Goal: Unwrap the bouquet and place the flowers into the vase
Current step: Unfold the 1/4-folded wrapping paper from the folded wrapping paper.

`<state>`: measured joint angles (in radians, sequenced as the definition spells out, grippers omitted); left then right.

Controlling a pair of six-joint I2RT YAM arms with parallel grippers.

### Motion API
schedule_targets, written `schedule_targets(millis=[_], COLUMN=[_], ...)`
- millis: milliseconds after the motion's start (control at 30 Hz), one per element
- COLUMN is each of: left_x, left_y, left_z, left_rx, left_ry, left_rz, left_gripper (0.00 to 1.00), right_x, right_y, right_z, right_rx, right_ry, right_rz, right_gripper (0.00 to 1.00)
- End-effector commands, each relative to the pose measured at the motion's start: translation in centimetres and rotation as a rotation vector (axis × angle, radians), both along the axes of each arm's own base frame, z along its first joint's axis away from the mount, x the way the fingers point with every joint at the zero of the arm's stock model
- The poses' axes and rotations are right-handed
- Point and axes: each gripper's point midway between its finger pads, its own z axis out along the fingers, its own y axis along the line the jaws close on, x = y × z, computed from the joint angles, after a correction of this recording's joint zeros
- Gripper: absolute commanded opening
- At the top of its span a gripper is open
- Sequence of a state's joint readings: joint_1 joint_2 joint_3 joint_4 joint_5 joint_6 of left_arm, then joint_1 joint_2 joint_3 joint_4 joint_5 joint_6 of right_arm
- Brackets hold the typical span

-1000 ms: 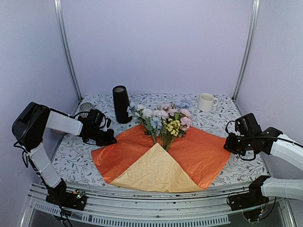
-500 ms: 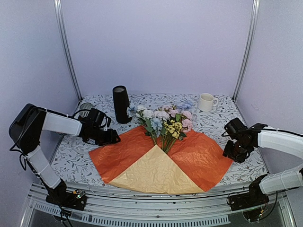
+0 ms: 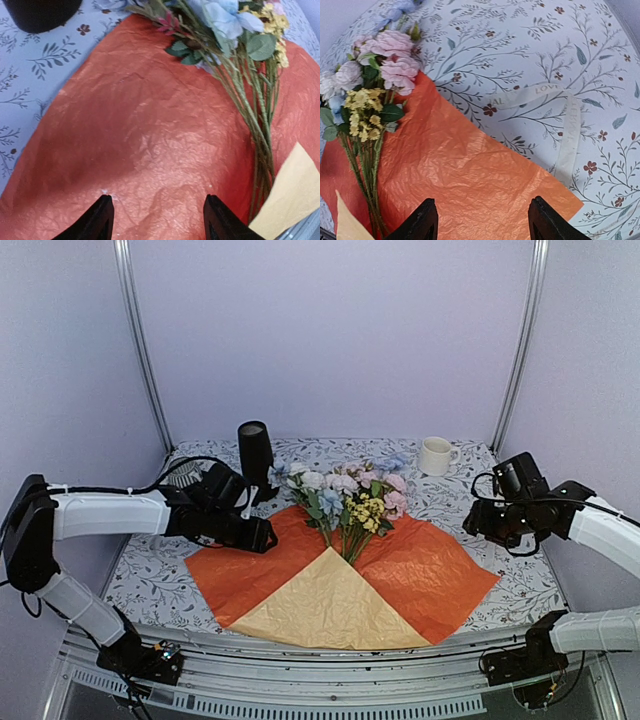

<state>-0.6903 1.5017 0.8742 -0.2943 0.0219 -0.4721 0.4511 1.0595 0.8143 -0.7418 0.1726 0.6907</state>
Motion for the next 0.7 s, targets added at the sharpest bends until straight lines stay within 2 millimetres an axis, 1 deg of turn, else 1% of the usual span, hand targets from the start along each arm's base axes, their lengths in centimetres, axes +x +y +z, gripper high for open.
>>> schedule_targets(millis=[0, 67, 133, 200, 267, 367, 467, 533, 567, 633, 667], left_x=[-2.7, -3.7, -4.9, -6.3, -7.4, -8.4, -9.1, -9.6, -10.0, -11.0, -11.6], left_y=[-2.0, -2.6, -3.1, -3.7, -4.0, -4.3, -4.4, -4.8, -5.1, -6.0, -6.4], left_z=[-0.2, -1.0, -2.0, -3.1, -4.1, -5.3, -6.2, -6.3, -6.2, -5.7, -5.3], left_rx=[-0.027, -0.027, -0.018, 0.002, 0.023, 0.042, 0.064, 0.066, 0.057, 0.034, 0.026], left_ry=[0.034, 0.063, 0.099, 0.132, 0.157, 0.189, 0.215, 0.229, 0.235, 0.242, 0.242], left_rz=[-0.115, -0.148, -0.184, -0.218, -0.239, -0.257, -0.267, -0.286, -0.303, -0.352, -0.376], left_gripper=[0.60, 0.57, 0.57, 0.57, 0.58, 0.57, 0.55, 0.49, 0.46, 0.41, 0.40], right_x=[1.3, 1.0, 0.7, 0.5, 0.3, 0.1, -0.4, -0.8, -0.9, -1.2, -1.3], right_y=[3.8, 5.8, 7.6, 8.9, 9.9, 10.8, 11.6, 12.1, 12.2, 12.1, 12.1], right_z=[4.1, 4.6, 4.5, 3.8, 2.5, 0.4, -1.8, -3.2, -3.9, -5.2, -5.8], right_rx=[0.115, 0.182, 0.248, 0.291, 0.306, 0.306, 0.321, 0.332, 0.335, 0.334, 0.330], right_ry=[-0.164, -0.187, -0.190, -0.174, -0.146, -0.108, -0.066, -0.041, -0.031, -0.003, 0.010], right_rz=[0.228, 0.338, 0.418, 0.472, 0.504, 0.522, 0.537, 0.547, 0.548, 0.543, 0.542], right_gripper=[0.65, 0.64, 0.58, 0.53, 0.52, 0.51, 0.49, 0.42, 0.37, 0.28, 0.25])
